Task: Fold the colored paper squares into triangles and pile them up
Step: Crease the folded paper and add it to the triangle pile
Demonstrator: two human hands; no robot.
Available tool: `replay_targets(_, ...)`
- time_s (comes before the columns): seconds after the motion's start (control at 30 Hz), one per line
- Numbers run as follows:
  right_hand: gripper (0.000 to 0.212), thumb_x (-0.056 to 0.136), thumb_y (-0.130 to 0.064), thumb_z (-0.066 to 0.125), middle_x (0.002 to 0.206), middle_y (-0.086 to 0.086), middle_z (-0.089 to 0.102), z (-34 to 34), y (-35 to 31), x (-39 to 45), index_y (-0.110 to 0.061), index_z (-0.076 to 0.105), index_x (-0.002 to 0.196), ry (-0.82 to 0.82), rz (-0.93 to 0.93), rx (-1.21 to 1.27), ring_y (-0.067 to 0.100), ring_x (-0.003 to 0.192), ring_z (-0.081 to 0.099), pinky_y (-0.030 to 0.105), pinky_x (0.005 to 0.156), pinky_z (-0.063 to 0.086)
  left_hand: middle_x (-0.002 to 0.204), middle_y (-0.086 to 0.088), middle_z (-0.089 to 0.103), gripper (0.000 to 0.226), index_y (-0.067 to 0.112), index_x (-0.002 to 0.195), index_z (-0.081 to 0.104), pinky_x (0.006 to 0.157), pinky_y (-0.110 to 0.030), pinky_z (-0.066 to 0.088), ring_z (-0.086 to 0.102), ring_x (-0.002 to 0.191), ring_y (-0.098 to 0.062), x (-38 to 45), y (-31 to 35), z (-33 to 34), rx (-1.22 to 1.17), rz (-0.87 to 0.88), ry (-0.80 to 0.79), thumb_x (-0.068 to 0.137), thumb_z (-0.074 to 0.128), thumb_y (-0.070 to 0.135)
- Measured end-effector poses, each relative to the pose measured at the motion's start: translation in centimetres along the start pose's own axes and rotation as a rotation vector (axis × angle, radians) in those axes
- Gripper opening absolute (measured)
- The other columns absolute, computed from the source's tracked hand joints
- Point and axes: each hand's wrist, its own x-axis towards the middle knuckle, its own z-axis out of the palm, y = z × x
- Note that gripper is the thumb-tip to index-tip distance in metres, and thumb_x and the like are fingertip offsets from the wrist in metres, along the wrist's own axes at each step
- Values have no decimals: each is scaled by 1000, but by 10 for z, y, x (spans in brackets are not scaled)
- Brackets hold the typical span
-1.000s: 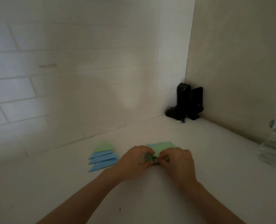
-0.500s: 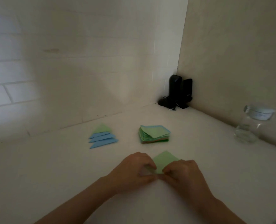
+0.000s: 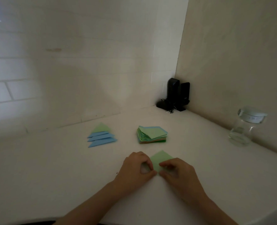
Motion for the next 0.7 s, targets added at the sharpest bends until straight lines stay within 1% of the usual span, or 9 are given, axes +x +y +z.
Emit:
replay_targets(0.1, 20, 69, -12, 80, 86, -12, 65, -5, 5, 2, -23, 74, 85, -50, 7, -17, -9, 91, 54, -2, 76, 35, 86, 12, 61, 15, 31, 80, 64, 81, -22, 42, 53, 85, -2, 1, -3, -4, -27, 3, -39, 70, 66, 43)
replay_targets(0.2, 13, 72, -23, 79, 87, -13, 63, -8, 5, 7, -31, 72, 80, -92, 16, -31, -14, 89, 54, -2, 75, 33, 90, 12, 63, 20, 28, 84, 67, 85, -21, 43, 56, 88, -2, 0, -5, -7, -57, 17, -60, 72, 64, 44)
replay_targets(0.3, 17, 72, -39, 76, 93, -12, 56, -5, 2, 12, -43, 59, 70, -199, 83, -100, -1, 83, 56, 9, 77, 40, 96, 13, 61, 24, 30, 94, 67, 88, -21, 43, 54, 93, -1, 1, -5, -10, -39, 28, -117, 74, 63, 43)
replay_targets(0.37, 15, 75, -44, 71, 97, -12, 51, -2, 1, 15, -39, 57, 71, -260, 107, -164, 3, 84, 54, 25, 85, 44, 105, 15, 58, 33, 34, 104, 63, 92, -18, 39, 51, 101, -1, 0, -6, -18, -59, 20, -216, 73, 65, 42)
replay_targets(0.4, 12, 78, -44, 68, 98, -12, 51, -3, 1, 17, -38, 59, 74, -289, 109, -183, 3, 86, 54, 29, 87, 44, 111, 16, 57, 38, 34, 110, 60, 95, -16, 36, 49, 106, -2, -1, -6, -22, -66, 28, -267, 73, 67, 40)
replay_targets(0.47, 9, 82, -39, 65, 100, -8, 53, -8, 0, 22, -38, 58, 77, -355, 110, -166, 7, 87, 55, 23, 84, 44, 119, 18, 54, 46, 33, 118, 57, 100, -15, 33, 46, 114, -1, -4, -6, -27, -60, 59, -312, 74, 69, 33)
replay_targets(0.53, 17, 85, -32, 65, 99, -4, 56, -17, -2, 27, -39, 55, 73, -418, 95, -112, 10, 85, 57, 14, 74, 41, 118, 17, 56, 43, 29, 118, 59, 99, -19, 36, 48, 113, 0, -6, -5, -26, -31, 106, -281, 75, 67, 28)
replay_targets(0.63, 12, 85, -30, 66, 100, -4, 62, -30, -3, 28, -36, 60, 76, -483, 90, -41, 10, 88, 60, 20, 78, 46, 105, 10, 63, 22, 23, 106, 64, 88, -23, 43, 54, 98, -4, -6, -3, -20, 79, 214, -202, 85, 61, 25)
replay_targets(0.7, 11, 82, -30, 70, 98, -8, 64, -34, 0, 25, -36, 62, 76, -461, 58, -41, 3, 86, 59, 14, 71, 44, 100, 8, 64, 13, 21, 99, 66, 82, -21, 43, 54, 92, -7, -4, -1, -16, 160, 253, -187, 90, 58, 24)
